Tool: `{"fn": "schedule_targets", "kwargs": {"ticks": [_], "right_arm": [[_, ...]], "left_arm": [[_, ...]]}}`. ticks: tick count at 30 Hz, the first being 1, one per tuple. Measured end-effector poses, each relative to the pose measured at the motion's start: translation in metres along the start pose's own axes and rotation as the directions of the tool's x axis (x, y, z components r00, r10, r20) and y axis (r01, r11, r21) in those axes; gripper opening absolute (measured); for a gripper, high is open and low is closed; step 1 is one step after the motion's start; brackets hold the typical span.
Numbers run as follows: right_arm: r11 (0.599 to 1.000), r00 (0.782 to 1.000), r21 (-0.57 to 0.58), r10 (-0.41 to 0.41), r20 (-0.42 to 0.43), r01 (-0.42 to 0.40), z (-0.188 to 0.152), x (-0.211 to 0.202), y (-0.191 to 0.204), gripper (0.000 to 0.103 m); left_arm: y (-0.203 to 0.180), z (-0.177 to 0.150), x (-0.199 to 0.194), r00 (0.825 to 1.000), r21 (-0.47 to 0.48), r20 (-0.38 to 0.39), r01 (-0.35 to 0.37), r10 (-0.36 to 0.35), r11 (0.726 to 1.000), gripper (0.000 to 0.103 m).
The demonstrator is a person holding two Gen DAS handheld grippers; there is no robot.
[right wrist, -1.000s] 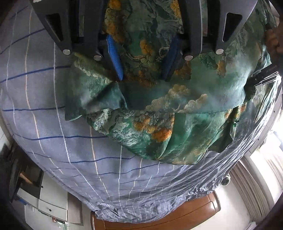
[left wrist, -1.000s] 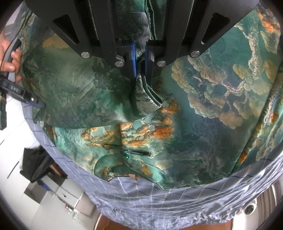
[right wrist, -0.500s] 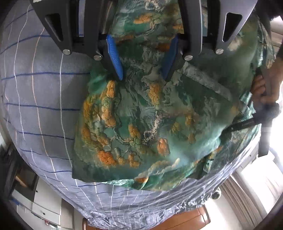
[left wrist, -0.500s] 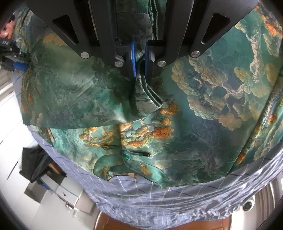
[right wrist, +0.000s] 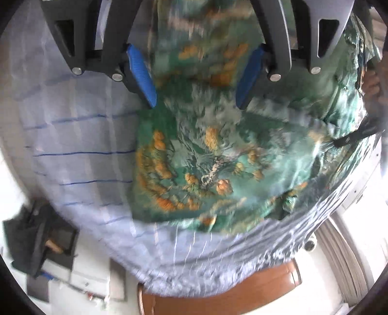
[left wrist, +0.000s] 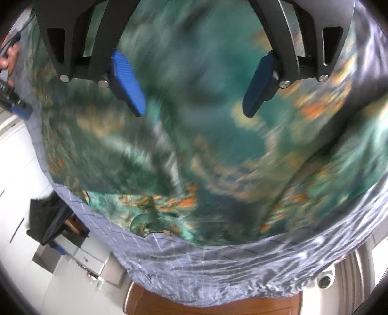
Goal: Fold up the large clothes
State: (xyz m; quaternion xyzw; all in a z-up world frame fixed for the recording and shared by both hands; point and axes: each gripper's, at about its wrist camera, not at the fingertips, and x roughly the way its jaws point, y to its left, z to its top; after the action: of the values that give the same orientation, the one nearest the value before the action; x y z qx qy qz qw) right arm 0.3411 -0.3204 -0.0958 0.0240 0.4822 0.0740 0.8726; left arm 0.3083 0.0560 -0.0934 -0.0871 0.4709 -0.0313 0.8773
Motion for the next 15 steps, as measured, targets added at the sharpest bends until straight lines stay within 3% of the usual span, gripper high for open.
{"fn": "schedule_targets", "kwargs": {"ticks": [7, 15], "right_arm": [[0.997, 0.993, -0.064, -0.035, 0.116, 0.043, -0.057, -0.063, 0.055, 0.070], [0.993, 0.990, -0.105, 0.060, 0.124, -0.047, -0.129, -0.082, 0.146, 0.070]], "left_arm": [[0.057, -0.061, -0.058, 0.988, 0.001, 0.025, -0.153, 0.153, 0.988, 0.092], [0.094, -0.096, -0.093, 0.964, -0.002, 0.053, -0.260, 0.259, 0.966, 0.094]]}}
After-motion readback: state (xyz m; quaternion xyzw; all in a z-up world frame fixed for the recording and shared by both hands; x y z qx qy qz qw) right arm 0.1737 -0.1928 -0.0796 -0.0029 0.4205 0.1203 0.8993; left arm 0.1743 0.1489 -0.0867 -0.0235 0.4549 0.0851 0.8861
